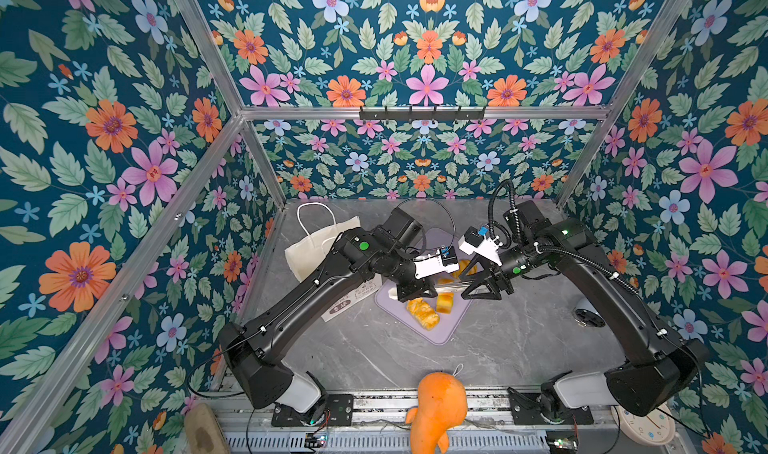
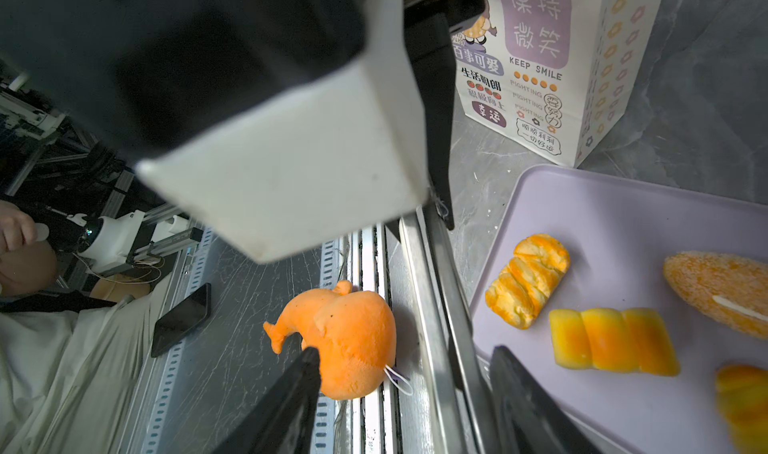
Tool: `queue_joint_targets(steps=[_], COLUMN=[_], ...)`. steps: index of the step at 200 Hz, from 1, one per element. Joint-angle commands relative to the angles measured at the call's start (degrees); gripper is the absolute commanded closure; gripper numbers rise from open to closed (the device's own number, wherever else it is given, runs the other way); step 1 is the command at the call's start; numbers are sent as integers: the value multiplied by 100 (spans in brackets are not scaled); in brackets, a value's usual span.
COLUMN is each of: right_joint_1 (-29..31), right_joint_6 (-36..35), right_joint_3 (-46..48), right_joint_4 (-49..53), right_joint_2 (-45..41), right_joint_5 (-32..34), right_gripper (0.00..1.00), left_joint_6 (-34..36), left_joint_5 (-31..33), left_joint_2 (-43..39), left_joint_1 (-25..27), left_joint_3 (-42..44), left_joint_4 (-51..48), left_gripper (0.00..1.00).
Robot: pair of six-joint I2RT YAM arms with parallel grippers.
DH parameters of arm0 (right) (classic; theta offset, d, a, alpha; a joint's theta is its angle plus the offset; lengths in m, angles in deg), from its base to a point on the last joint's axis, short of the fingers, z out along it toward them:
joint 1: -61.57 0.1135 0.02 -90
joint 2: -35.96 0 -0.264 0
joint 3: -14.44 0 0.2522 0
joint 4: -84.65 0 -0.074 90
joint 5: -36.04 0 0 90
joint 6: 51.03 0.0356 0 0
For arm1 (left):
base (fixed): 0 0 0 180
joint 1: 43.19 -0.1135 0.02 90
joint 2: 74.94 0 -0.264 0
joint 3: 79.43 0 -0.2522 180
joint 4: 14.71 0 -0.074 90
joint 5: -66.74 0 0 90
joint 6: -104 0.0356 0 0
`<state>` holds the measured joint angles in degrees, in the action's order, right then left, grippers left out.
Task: Place the fake bread into the paper bag
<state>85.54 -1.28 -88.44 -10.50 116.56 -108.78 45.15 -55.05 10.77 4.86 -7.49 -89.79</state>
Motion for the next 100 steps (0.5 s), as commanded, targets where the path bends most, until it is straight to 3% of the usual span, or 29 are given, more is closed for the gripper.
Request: queue_joint_targets(steps=[1,37,100], right_joint_1=[71,71,81], right_joint_6=[-204,129,232], right_joint_3=[30,360,738], right_joint_4=[-1,-740,-1074], right_joint_2=[-8,-296,-521], right_joint_5=[-15,596,-3], right_gripper=[35,36,35], left_joint_6=[96,136,125], left_joint_5=[-127,-276,-321], left_joint_2=[-74,-172,-265], left_joint_1=[2,2,2], left_joint_3=[8,74,120], left_joint_4=[76,102,312], left_gripper=[75,75,75])
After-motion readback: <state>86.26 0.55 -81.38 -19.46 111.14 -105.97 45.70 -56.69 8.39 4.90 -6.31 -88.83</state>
